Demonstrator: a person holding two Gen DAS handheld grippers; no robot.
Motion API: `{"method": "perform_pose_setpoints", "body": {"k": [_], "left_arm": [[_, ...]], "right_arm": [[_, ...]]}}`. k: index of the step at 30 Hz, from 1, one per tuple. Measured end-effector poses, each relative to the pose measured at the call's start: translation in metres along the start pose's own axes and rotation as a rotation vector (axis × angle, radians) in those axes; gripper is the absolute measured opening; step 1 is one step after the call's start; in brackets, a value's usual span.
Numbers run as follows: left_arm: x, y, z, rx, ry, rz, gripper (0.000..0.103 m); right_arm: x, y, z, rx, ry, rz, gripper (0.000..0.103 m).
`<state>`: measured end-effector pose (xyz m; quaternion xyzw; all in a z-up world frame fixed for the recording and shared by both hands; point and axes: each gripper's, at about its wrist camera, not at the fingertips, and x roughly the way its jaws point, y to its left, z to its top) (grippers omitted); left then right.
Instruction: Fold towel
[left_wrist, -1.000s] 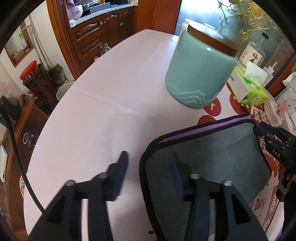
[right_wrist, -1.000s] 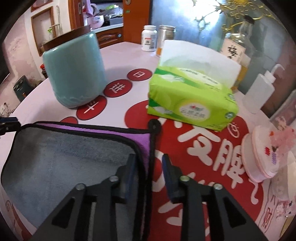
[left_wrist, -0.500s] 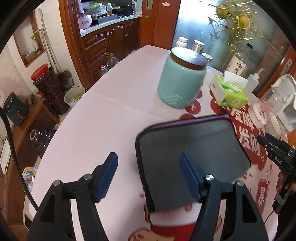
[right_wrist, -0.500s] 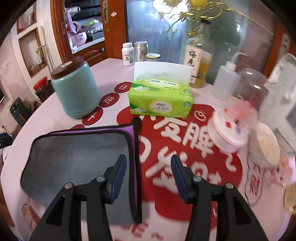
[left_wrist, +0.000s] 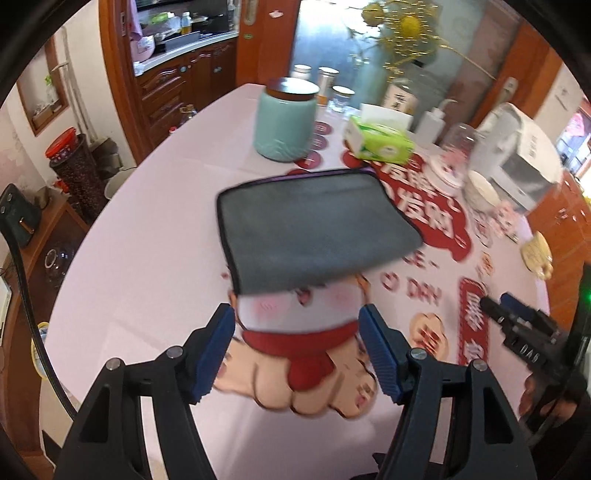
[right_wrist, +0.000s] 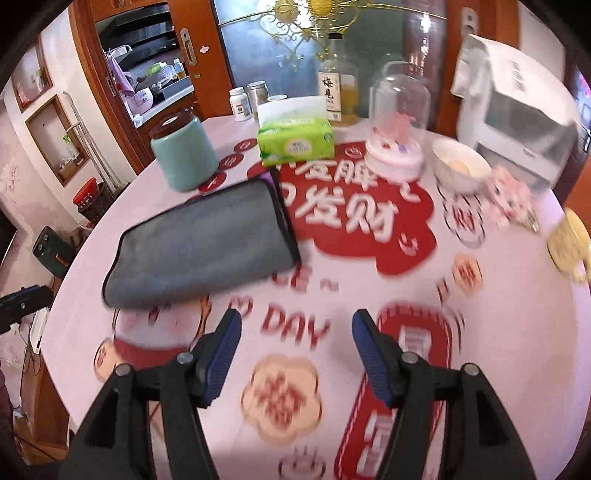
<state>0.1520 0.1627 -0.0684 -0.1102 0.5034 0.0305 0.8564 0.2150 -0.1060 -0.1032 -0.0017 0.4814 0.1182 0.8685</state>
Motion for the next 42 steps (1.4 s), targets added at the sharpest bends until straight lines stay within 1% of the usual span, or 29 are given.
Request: {"method": "perform_pose_setpoints", "body": {"k": [4,7,8,10,12,13,14,15,17,20,24,26,28,30,33,35,37,38,40,42], "left_arm": [[-0.022,-0.021,-0.028,0.04,-0.009,-0.022,0.07],[-0.035,-0.035,-0.05,0.063,-0.008,-0.046,0.072],[-0.04,-0.04,-0.058,0.075,-0.001,-0.052,0.073],[-0.046,-0.048,-0.071,0.098,0.014,-0.062,0.075],[-0.052,-0.057,-0.086,0.131,0.028,-0.077,0.077],[-0.056,-0.063,-0.095,0.149,0.035,-0.08,0.08],[-0.06,-0.067,-0.101,0.161,0.038,-0.081,0.084],[-0.063,-0.068,-0.105,0.17,0.038,-0.081,0.085],[-0.072,-0.073,-0.116,0.195,0.037,-0.078,0.087],[-0.083,-0.08,-0.129,0.226,0.048,-0.093,0.088],[-0.099,-0.083,-0.135,0.242,0.049,-0.124,0.091],[-0.103,-0.085,-0.135,0.263,0.039,-0.119,0.099],[-0.108,-0.085,-0.133,0.281,0.034,-0.109,0.102],[-0.113,-0.084,-0.132,0.292,0.026,-0.102,0.102],[-0.122,-0.077,-0.132,0.276,0.024,-0.099,0.102],[-0.13,-0.075,-0.134,0.286,-0.005,-0.079,0.102],[-0.135,-0.076,-0.138,0.305,-0.033,-0.065,0.102],[-0.137,-0.077,-0.14,0.318,-0.042,-0.059,0.102],[-0.14,-0.077,-0.143,0.339,-0.065,-0.048,0.102],[-0.142,-0.075,-0.145,0.334,-0.078,-0.039,0.102]], "right_arm": [[-0.027,0.002,-0.038,0.04,0.013,0.007,0.068],[-0.05,0.007,-0.067,0.034,0.015,0.015,0.075],[-0.06,0.009,-0.078,0.029,0.014,0.009,0.078],[-0.077,0.011,-0.095,0.03,0.017,-0.01,0.08],[-0.095,0.011,-0.111,0.05,0.012,0.0,0.082],[-0.101,0.012,-0.116,0.057,0.012,0.002,0.083],[-0.11,0.013,-0.124,0.062,0.01,0.001,0.086],[-0.117,0.014,-0.13,0.064,0.006,-0.001,0.089],[-0.134,0.016,-0.145,0.07,0.0,-0.008,0.092],[-0.154,0.016,-0.161,0.104,0.007,-0.017,0.095],[-0.175,0.014,-0.174,0.158,0.012,-0.032,0.099],[-0.185,0.014,-0.176,0.182,0.011,-0.034,0.1],[-0.197,0.015,-0.18,0.221,0.011,-0.026,0.102],[-0.207,0.019,-0.181,0.242,0.003,-0.032,0.103],[-0.218,0.029,-0.181,0.273,0.003,-0.04,0.103],[-0.226,0.039,-0.179,0.267,-0.004,-0.058,0.103],[-0.233,0.047,-0.179,0.26,-0.031,-0.074,0.103],[-0.237,0.053,-0.18,0.251,-0.045,-0.099,0.103],[-0.239,0.062,-0.181,0.251,-0.055,-0.11,0.103],[-0.239,0.068,-0.183,0.255,-0.064,-0.119,0.103]]}}
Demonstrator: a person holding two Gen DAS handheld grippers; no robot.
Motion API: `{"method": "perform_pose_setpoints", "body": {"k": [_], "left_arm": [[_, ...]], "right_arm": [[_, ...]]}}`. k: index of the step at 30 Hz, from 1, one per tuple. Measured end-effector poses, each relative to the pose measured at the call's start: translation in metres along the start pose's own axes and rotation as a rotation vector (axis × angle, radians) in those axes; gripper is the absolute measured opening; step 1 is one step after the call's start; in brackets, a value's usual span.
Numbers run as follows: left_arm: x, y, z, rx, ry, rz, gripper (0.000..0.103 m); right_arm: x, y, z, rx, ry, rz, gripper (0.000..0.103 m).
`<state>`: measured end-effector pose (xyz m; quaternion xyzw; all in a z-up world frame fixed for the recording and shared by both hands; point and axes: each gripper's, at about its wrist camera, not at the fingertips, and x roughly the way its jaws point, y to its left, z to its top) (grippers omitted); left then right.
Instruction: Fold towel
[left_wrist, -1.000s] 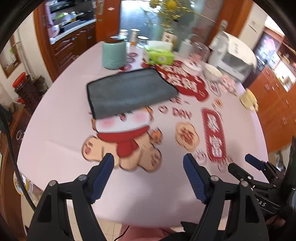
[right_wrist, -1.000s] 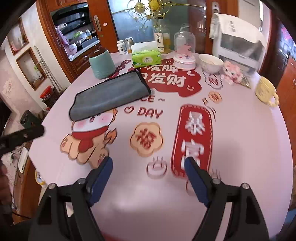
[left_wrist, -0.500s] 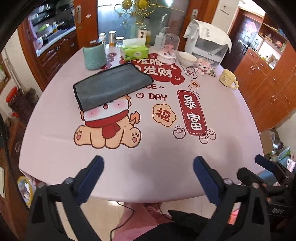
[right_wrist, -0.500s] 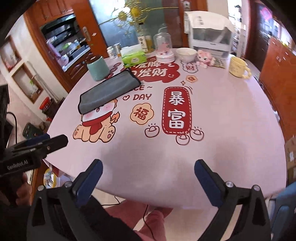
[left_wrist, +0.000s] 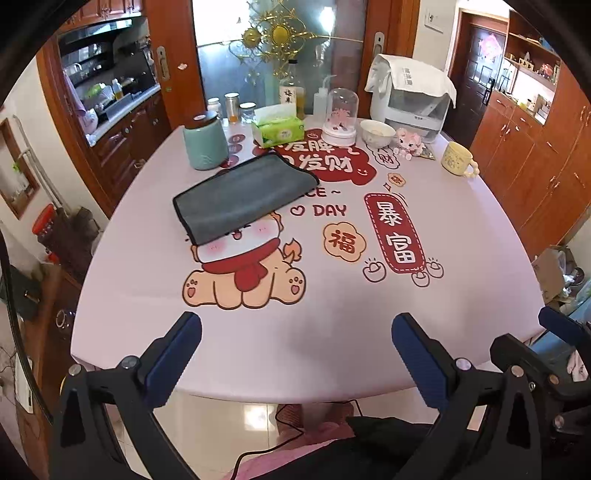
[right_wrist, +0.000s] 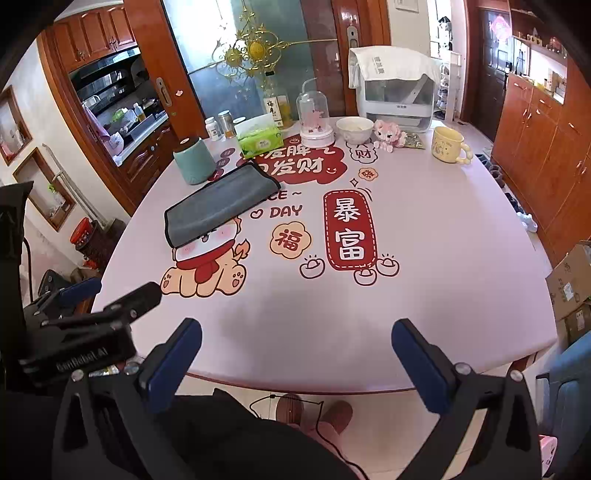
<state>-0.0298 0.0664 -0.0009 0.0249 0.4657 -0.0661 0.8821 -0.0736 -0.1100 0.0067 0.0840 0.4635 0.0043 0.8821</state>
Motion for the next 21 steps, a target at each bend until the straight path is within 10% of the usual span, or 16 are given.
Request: {"method": "perform_pose_setpoints", "body": {"k": [21], "left_arm": [[-0.008,-0.001,0.007,-0.027,-0.08,0.111,0.102]], "right_arm": [[0.009,-0.011,0.002,0.065,0.011,-0.054,0.103]]}}
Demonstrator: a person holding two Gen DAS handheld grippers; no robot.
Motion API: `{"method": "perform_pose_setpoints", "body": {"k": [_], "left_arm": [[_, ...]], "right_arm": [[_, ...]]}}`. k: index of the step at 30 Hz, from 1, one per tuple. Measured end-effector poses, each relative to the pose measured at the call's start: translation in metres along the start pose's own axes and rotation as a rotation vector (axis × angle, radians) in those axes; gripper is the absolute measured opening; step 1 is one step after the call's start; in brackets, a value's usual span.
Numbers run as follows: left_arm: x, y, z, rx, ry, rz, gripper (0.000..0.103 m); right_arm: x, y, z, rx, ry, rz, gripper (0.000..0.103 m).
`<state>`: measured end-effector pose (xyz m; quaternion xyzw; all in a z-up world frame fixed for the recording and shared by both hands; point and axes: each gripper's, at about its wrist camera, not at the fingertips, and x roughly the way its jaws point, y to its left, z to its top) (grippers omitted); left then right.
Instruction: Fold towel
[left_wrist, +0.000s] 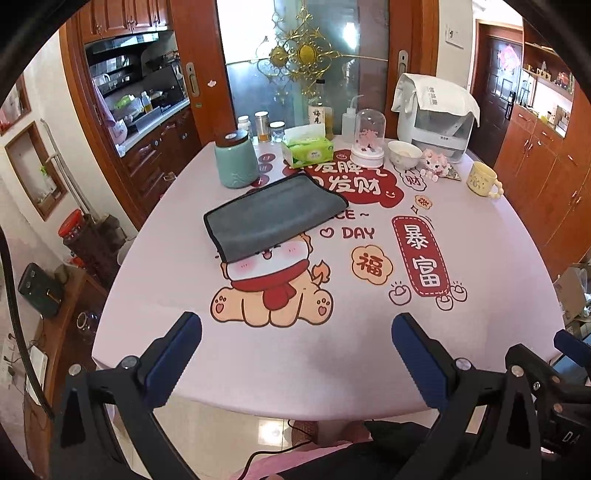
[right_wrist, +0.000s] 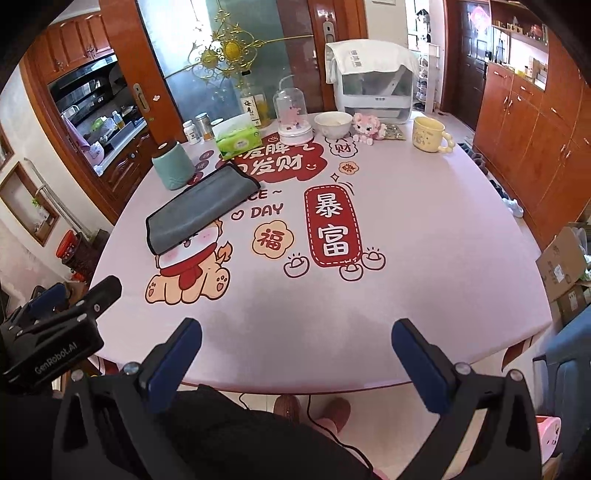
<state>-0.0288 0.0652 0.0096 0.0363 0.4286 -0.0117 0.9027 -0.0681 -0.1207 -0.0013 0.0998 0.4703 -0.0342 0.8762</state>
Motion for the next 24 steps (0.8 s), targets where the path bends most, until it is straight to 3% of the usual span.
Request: {"method": "perform_pose_setpoints", "body": {"k": [11,24], "left_arm": [[-0.007,-0.011,0.011,0.023,-0.041,0.039,0.102],[-0.001,-0.014,0.019,-0.002,-0.052,0.003,0.102]], "right_arm": [[0.004,-0.008,0.007,0.006,-0.001,-0.01,0.103],[0.011,-0.013,0.015,0.003,0.011,-0.013,0.103]]}}
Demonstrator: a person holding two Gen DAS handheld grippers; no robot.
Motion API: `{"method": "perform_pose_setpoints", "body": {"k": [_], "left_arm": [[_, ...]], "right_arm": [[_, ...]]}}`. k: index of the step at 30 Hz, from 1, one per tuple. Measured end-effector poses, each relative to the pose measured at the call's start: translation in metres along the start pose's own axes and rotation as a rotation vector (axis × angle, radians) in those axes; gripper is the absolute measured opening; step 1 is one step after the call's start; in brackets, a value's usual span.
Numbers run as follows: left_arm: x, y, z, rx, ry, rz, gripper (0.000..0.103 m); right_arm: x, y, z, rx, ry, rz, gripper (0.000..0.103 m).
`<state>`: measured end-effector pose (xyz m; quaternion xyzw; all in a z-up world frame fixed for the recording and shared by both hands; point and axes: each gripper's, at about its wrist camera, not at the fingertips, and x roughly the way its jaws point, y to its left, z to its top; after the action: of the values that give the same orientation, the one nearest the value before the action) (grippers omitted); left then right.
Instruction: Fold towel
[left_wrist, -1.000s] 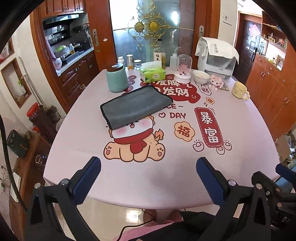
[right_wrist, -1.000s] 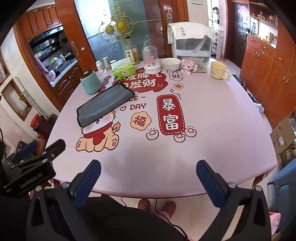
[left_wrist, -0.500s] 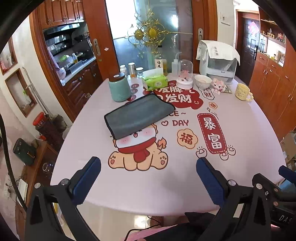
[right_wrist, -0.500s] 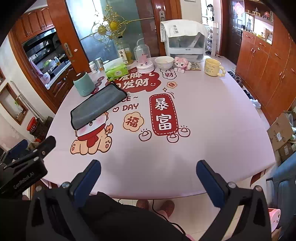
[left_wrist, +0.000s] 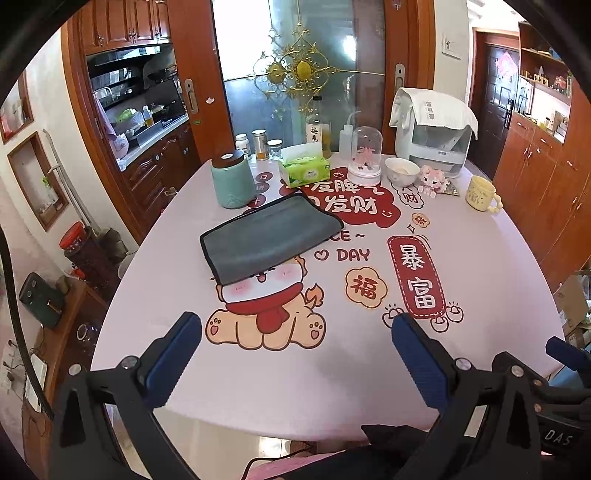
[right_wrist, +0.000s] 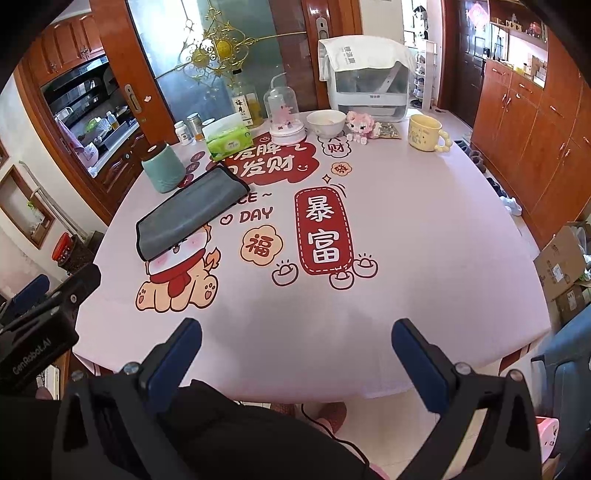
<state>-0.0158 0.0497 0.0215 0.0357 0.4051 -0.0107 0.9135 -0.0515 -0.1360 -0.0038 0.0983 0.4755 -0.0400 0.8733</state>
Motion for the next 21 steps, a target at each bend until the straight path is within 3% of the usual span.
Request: {"method": "perform_pose_setpoints", "body": {"k": [21], "left_arm": [[0.025,-0.005,0.014,0.018,-0.004,-0.04,0.102]], "right_arm": [[0.018,0.004,0.019,-0.022,0.011,-0.006,0.103]]}}
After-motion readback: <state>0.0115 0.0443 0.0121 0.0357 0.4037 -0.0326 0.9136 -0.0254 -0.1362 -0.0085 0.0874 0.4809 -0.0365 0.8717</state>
